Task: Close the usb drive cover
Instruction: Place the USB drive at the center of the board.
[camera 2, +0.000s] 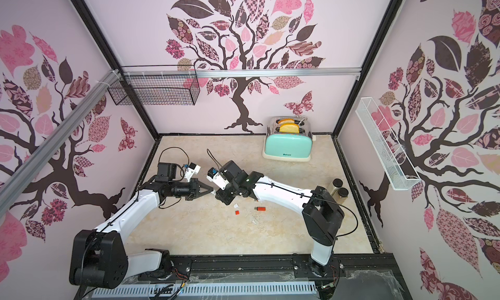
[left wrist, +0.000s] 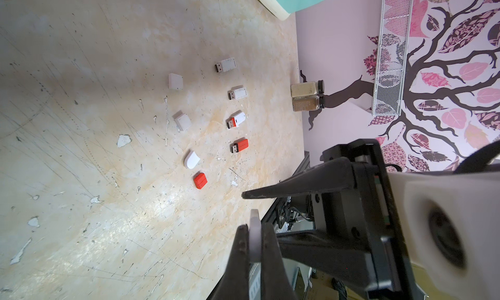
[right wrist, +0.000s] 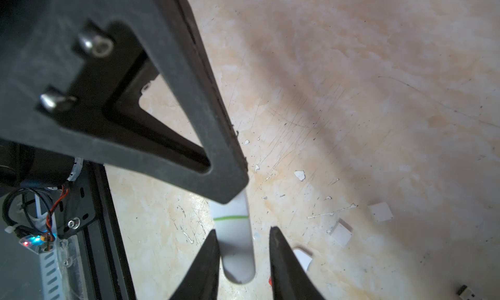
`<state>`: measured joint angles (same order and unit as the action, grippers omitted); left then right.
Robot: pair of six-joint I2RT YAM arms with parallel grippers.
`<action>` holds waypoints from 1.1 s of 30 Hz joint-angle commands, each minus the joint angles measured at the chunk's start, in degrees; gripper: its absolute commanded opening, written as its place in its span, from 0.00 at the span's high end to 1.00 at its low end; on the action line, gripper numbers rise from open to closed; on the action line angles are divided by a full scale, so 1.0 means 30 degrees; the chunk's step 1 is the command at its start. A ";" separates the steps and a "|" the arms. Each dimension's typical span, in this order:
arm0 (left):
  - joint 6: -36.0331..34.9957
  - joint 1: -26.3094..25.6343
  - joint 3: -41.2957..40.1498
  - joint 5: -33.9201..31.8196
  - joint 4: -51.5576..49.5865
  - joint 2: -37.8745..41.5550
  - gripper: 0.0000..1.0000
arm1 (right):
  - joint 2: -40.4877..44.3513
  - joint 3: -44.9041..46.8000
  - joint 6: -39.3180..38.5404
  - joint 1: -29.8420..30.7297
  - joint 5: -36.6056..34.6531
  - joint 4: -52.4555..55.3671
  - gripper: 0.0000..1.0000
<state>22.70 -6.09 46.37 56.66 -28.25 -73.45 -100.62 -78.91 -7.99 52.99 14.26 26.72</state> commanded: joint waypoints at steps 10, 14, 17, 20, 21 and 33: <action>-0.0632 -0.0924 0.0055 -0.0372 -0.0376 -0.0190 1.00 | -0.0074 -0.1709 0.0061 -0.0066 -0.0435 0.0137 0.91; -0.0374 -0.1104 -0.0237 -0.0167 0.0183 -0.0207 1.00 | 0.0078 -0.1667 -0.0085 -0.0069 -0.0446 -0.0368 0.96; -0.0550 -0.0972 0.0178 -0.0583 -0.0495 -0.0105 1.00 | -0.0222 -0.2294 -0.0434 -0.0101 -0.1098 0.0619 0.99; -0.0020 -0.0775 -0.0153 -0.0442 0.0124 0.0358 0.96 | 0.0002 -0.1680 -0.0800 -0.0524 -0.1223 0.0647 1.00; -0.0051 -0.0783 -0.0219 -0.0374 0.0187 0.0553 0.92 | 0.0129 -0.1307 -0.0947 -0.0781 -0.1111 0.0484 1.00; 0.0313 0.1099 -0.1848 -0.0616 0.1381 0.3996 0.25 | 0.0894 0.0390 -0.5688 -0.3065 -0.2501 0.1031 1.00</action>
<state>24.23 -3.46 42.19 55.18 -25.65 -63.24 -99.98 -78.67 -18.87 44.12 8.19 30.81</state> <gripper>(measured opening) 0.739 0.180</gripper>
